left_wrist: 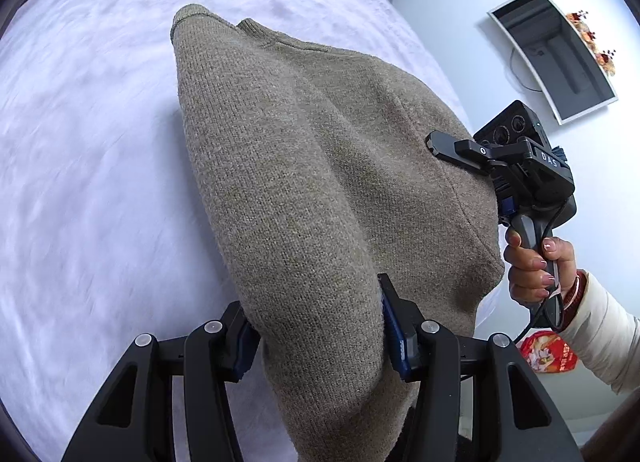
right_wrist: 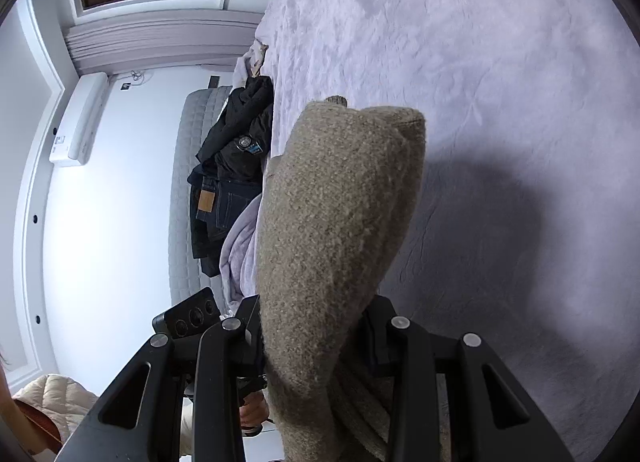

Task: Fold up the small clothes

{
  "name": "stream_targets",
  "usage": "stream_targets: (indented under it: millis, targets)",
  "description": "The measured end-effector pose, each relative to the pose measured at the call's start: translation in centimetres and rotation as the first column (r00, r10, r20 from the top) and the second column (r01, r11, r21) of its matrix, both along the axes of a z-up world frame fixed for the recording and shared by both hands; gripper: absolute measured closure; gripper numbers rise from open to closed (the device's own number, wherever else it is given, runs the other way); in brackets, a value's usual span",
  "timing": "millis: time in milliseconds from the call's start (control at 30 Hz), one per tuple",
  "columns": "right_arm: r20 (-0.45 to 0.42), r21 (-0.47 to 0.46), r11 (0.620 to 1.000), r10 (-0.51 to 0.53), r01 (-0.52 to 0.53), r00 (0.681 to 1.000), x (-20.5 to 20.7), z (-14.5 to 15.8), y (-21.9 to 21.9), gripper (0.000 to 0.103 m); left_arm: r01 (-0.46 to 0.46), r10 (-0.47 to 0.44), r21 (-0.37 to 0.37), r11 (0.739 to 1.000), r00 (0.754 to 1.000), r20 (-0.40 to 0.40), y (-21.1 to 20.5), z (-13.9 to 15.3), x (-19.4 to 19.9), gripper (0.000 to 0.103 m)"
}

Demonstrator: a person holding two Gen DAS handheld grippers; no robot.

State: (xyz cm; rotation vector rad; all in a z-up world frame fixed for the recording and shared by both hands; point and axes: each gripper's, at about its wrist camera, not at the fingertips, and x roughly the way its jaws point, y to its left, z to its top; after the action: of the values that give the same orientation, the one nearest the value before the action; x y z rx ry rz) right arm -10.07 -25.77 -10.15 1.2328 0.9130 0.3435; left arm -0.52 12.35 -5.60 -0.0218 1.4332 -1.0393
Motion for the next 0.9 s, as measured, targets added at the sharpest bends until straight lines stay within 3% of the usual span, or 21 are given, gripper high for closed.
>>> stream_targets:
  millis: [133,233,300,367,400,433,500,667,733,767,800,833,900]
  targets:
    - [-0.058,-0.024,0.999,0.023,-0.024,0.998,0.5,-2.9,3.5,0.065,-0.036,0.036,0.1,0.994,0.999,0.007,2.9,-3.2,-1.2,0.05]
    - [-0.144,-0.128,0.99,0.033,-0.052,0.989,1.2,-4.8,4.8,0.064,-0.065,0.066,0.159,0.985,0.998,0.002,5.9,-4.1,-2.3,0.047]
    - [-0.199,-0.207,0.977,0.001,-0.043,0.98,1.2,-4.9,4.5,0.056,-0.092,0.091,0.151,0.984,0.996,0.009,5.8,-3.2,-2.3,0.044]
    - [-0.243,-0.311,0.95,-0.051,-0.028,0.969,0.7,-3.7,3.9,0.042,-0.115,0.103,0.175,0.978,0.992,0.075,6.6,-2.0,-2.5,0.04]
    - [-0.25,-0.352,0.936,-0.066,-0.027,0.966,0.4,-3.0,3.6,0.04,-0.124,0.105,0.189,0.974,0.989,0.107,6.7,-1.3,-2.5,0.04]
    - [-0.251,-0.375,0.927,-0.076,-0.025,0.965,0.0,-2.3,3.5,0.04,-0.13,0.107,0.202,0.971,0.987,0.123,6.9,-0.8,-2.7,0.031]
    - [-0.246,-0.378,0.926,-0.083,-0.017,0.966,-1.0,-0.8,3.4,0.04,-0.163,0.126,0.223,0.961,0.978,0.169,6.9,0.3,-2.6,0.01]
    - [-0.306,-0.322,0.946,-0.058,-0.046,0.95,-3.6,0.4,6.0,0.04,-0.192,0.137,0.215,0.958,0.96,0.245,7.9,2.8,-2.1,0.006]
    - [-0.299,-0.31,0.949,-0.04,-0.057,0.953,-4.6,0.3,7.3,0.055,-0.188,0.125,0.226,0.956,0.956,0.267,8.9,3.4,-1.9,0.0]
    - [-0.3,-0.332,0.94,-0.03,-0.075,0.954,-4.5,0.3,8.0,0.08,-0.183,0.117,0.231,0.956,0.955,0.274,8.9,3.6,-2.0,0.0]
    - [-0.315,-0.385,0.917,-0.025,-0.103,0.949,-4.2,0.3,8.7,0.088,-0.184,0.114,0.235,0.954,0.953,0.282,7.5,3.9,-1.8,0.0]
    - [-0.336,-0.449,0.883,-0.027,-0.135,0.941,-4.2,0.0,9.3,0.088,-0.185,0.114,0.237,0.954,0.951,0.287,4.4,4.0,-2.1,0.0]
    - [-0.375,-0.548,0.815,-0.04,-0.186,0.926,-4.2,-1.1,9.4,0.088,-0.178,0.108,0.24,0.954,0.954,0.278,4.6,4.3,-2.1,0.0]
